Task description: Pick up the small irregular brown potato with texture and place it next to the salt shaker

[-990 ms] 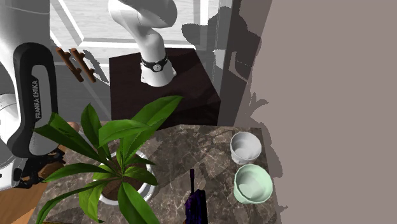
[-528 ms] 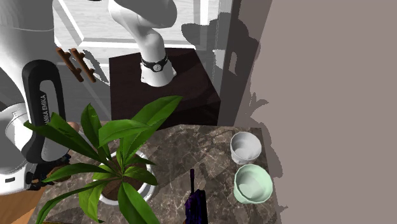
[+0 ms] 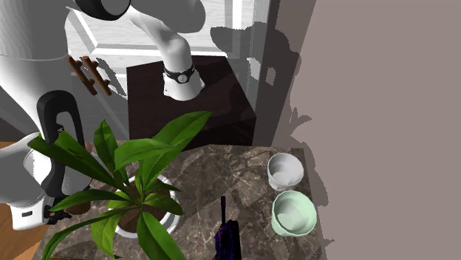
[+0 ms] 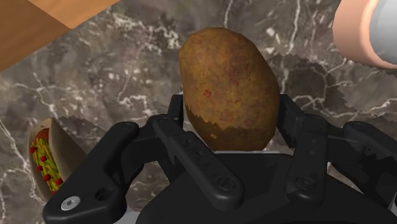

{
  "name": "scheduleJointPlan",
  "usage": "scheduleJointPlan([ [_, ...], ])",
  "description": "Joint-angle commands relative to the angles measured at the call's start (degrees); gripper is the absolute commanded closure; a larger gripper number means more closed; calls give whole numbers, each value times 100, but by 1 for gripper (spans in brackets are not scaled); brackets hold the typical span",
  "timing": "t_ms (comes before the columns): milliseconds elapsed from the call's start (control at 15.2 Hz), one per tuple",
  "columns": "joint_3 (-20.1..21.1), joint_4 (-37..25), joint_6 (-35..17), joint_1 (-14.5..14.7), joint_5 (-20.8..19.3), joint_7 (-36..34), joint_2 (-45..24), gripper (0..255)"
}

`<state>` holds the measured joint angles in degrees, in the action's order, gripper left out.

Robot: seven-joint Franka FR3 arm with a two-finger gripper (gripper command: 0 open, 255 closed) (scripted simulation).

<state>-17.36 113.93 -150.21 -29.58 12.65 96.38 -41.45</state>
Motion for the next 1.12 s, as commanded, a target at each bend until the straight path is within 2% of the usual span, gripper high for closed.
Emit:
scheduleJointPlan([
  [0,63,-83,-104,-49,47,19,-183,255],
  [528,63,-83,-104,-50,47,18,-183,255],
  [594,63,-83,-104,-50,47,19,-183,0],
  [924,63,-83,-104,-50,47,19,-183,0],
  [1056,-59,28,129,68,-46,-45,156,0],
])
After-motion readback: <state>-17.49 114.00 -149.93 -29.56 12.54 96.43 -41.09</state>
